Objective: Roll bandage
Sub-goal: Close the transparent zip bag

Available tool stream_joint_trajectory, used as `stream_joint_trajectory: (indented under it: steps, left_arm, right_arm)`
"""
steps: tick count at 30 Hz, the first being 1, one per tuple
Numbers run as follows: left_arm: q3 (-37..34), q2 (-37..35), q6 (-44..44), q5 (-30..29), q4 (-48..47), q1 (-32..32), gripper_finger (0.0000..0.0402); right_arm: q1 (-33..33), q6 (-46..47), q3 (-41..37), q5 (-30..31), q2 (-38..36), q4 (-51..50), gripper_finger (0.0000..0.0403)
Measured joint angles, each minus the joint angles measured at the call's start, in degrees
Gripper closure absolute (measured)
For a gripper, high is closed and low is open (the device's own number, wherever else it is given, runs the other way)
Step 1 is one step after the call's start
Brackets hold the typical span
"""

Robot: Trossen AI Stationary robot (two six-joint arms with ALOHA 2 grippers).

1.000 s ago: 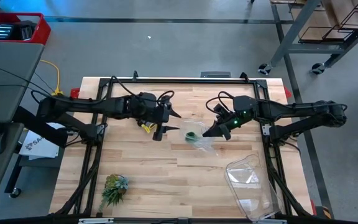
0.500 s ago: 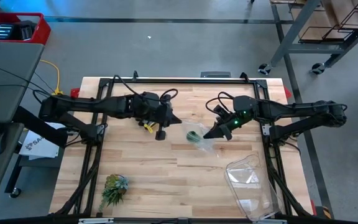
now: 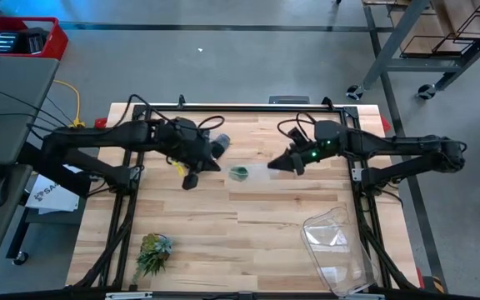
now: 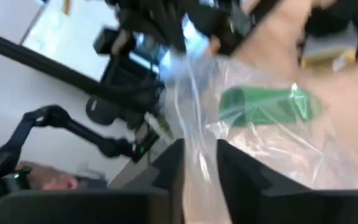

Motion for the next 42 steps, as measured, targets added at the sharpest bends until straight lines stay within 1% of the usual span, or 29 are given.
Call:
stream_joint_trajectory:
  steps: [4,6,8,10,13,16,20,23,25,26,30,33,36,39,42]
  left_arm:
    - [0.0,-2.1,-4.5,0.6,-1.9,0.0,0.0401]
    - [0.0,-3.2,-8.7,0.6,-1.3,0.2,0.0401]
    - [0.0,-4.4,-13.1,1.4,0.3,0.5,0.0401]
    - [0.1,-5.4,-16.5,2.1,0.9,0.9,0.0401]
    - [0.1,-6.2,-20.8,2.2,0.7,1.6,0.0401]
    - [0.1,-6.6,-21.9,3.4,0.9,2.4,0.0401]
    - [0.1,-6.5,-23.4,4.7,2.2,2.3,0.0401]
    - [0.1,-6.5,-25.2,4.7,3.6,2.3,0.0401]
    - [0.1,-6.5,-26.1,4.6,4.6,2.3,0.0401]
    - [0.1,-6.5,-26.3,4.6,5.0,2.3,0.0401]
    - [0.1,-6.5,-25.3,4.7,5.3,2.1,0.0401]
    - [0.1,-6.5,-25.0,4.9,4.6,2.1,0.0401]
    - [0.1,-6.5,-23.9,4.9,4.0,2.1,0.0401]
    - [0.1,-6.3,-22.6,5.3,4.0,2.1,0.0401]
    - [0.1,-6.5,-21.8,8.6,4.0,2.0,0.0401]
  right_arm:
    - [-2.0,-3.8,0.0,2.3,-0.1,5.3,0.0265]
    - [-2.8,-8.0,1.1,2.6,0.0,5.3,0.0243]
    - [-3.1,-14.9,3.8,2.6,0.0,3.3,0.0228]
    - [-3.1,-23.1,7.7,3.2,-0.1,-1.5,0.0223]
    - [-3.0,-35.3,14.6,6.8,0.4,-12.7,0.0222]
    - [-2.6,-43.4,21.0,8.3,1.7,-22.9,0.0221]
    - [-2.5,-46.9,26.6,6.8,4.3,-31.3,0.0221]
    - [-2.5,-47.8,29.2,3.0,6.3,-33.3,0.0221]
    - [-2.5,-49.1,30.3,2.2,7.7,-34.2,0.0221]
    - [-2.5,-50.2,30.8,3.1,8.5,-34.8,0.0221]
    - [-2.6,-53.9,32.5,10.2,10.7,-35.1,0.0221]
    - [-2.7,-56.5,34.4,10.7,12.1,-35.1,0.0221]
    - [-2.2,-59.1,36.6,9.5,13.7,-35.8,0.0221]
    - [-1.9,-63.3,38.8,10.0,15.9,-40.6,0.0221]
    - [-1.9,-65.5,40.7,11.0,17.9,-44.8,0.0221]
